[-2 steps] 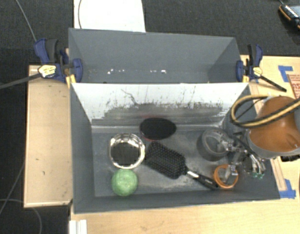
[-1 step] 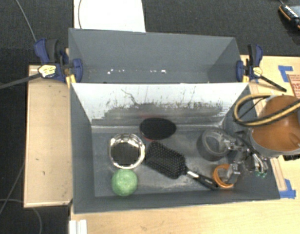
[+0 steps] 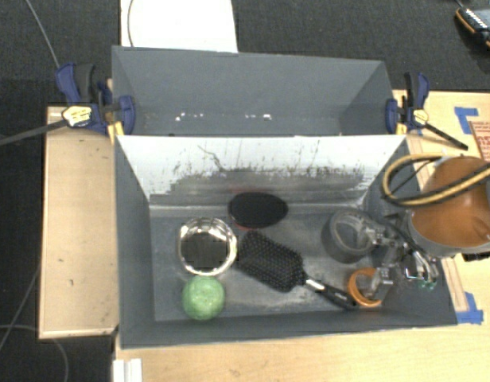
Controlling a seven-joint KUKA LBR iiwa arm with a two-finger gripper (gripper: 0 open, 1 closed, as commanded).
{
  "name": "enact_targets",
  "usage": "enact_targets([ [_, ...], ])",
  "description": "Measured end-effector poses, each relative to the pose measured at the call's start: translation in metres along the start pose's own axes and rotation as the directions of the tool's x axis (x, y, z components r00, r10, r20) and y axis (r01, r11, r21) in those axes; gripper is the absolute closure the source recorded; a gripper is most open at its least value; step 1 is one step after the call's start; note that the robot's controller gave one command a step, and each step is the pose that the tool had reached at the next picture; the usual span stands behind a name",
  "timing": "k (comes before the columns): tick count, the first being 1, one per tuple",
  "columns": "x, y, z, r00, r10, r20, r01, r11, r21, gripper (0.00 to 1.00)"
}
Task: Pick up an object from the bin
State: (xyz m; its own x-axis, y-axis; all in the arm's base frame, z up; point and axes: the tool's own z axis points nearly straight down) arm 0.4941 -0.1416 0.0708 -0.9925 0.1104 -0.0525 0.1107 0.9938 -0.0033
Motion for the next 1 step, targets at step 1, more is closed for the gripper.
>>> enact_targets([
  [1,0.0057,-0.0026,-0.0005,1.0,0.024,0.003,-0.024,1.0,-0.006,1.0],
])
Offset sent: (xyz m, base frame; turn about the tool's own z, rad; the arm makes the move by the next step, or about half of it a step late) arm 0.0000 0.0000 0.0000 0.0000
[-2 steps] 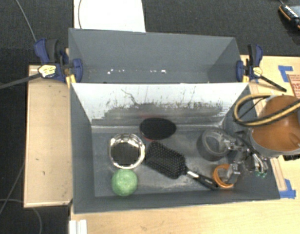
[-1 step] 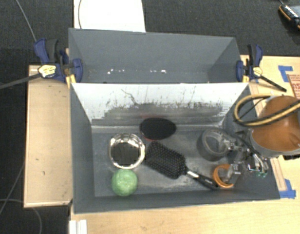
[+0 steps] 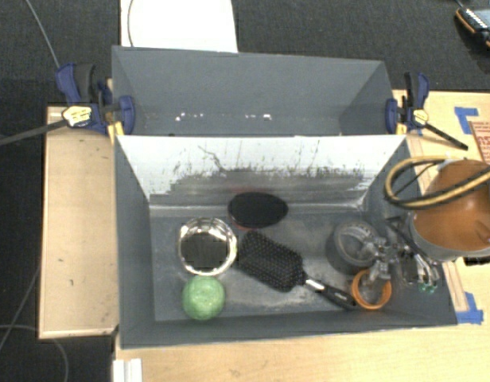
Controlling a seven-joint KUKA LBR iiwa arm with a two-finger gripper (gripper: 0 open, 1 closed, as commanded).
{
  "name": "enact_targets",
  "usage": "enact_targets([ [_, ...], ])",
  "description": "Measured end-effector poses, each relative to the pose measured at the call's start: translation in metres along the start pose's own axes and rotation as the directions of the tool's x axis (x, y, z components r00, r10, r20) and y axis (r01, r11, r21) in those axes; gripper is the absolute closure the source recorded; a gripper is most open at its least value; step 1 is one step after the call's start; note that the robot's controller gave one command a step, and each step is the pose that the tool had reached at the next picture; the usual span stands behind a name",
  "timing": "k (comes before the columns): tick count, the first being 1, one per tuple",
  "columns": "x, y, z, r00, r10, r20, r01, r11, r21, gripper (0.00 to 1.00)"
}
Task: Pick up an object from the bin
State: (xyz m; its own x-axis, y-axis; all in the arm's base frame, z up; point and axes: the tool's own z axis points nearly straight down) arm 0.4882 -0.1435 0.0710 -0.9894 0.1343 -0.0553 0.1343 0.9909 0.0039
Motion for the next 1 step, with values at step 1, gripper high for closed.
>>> enact_targets([
  [1,0.0,0.0,0.0001,1.0,-0.002,0.0,0.002,1.0,0.0,1.0],
])
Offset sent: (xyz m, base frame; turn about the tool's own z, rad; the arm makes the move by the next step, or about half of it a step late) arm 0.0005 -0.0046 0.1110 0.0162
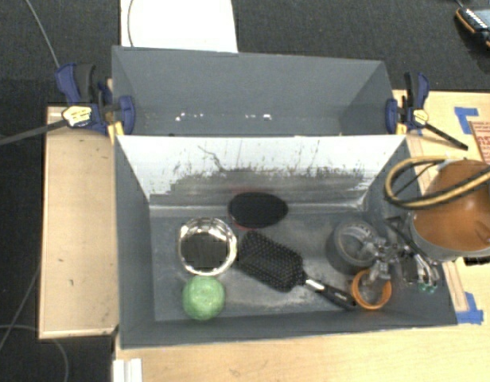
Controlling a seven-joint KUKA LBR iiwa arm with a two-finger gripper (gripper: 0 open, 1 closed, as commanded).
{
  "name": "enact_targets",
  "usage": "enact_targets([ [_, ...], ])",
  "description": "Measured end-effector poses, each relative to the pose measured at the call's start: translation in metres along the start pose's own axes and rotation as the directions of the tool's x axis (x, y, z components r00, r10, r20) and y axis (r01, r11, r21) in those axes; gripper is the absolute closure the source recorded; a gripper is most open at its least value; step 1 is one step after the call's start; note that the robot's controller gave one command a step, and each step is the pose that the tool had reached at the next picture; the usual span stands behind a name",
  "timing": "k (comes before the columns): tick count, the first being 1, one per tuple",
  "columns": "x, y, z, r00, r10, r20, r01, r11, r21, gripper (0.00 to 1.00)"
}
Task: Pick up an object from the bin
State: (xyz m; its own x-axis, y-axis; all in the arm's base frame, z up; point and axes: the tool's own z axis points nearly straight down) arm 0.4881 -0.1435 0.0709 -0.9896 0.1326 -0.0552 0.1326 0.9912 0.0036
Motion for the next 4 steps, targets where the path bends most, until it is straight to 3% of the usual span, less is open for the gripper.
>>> enact_targets([
  [1,0.002,-0.001,-0.02,1.0,0.001,-0.011,-0.001,1.0,-0.001,1.0],
  [2,-0.007,-0.001,-0.024,0.999,-0.034,-0.008,0.034,0.999,-0.002,1.0],
  [3,-0.023,-0.003,-0.141,1.0,-0.018,-0.007,0.018,1.0,0.001,1.0],
  [4,-0.012,0.006,-0.121,0.999,-0.05,-0.015,0.05,0.999,-0.003,1.0],
])
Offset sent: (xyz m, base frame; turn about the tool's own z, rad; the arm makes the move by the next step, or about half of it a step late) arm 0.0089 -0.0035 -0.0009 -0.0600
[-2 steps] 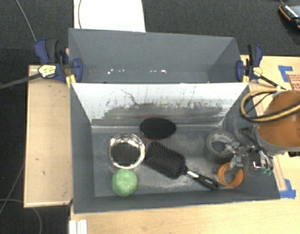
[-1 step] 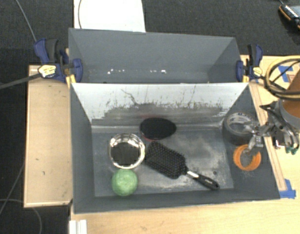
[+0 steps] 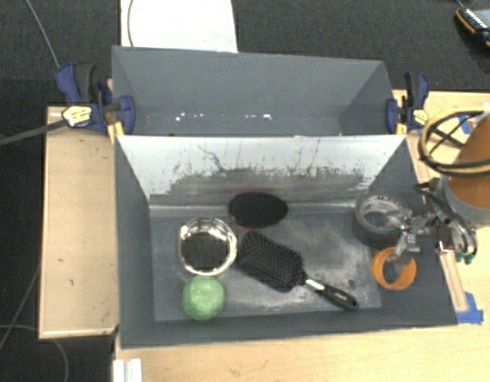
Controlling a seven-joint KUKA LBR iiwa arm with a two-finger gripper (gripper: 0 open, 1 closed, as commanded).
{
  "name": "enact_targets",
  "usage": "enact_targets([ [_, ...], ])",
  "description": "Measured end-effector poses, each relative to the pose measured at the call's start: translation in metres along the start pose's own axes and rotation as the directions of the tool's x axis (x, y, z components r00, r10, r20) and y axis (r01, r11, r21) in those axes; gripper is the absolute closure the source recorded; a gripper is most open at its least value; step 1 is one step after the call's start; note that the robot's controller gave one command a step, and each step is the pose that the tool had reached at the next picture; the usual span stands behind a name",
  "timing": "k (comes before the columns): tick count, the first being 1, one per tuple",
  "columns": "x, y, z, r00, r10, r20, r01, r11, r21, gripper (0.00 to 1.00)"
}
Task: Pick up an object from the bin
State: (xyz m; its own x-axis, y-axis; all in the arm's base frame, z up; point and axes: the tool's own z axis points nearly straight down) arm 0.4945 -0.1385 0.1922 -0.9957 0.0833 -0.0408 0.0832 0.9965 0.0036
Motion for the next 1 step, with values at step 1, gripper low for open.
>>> enact_targets([
  [1,-0.0087,-0.0012,0.0015,1.0,0.012,-0.002,-0.012,1.0,0.0,1.0],
])
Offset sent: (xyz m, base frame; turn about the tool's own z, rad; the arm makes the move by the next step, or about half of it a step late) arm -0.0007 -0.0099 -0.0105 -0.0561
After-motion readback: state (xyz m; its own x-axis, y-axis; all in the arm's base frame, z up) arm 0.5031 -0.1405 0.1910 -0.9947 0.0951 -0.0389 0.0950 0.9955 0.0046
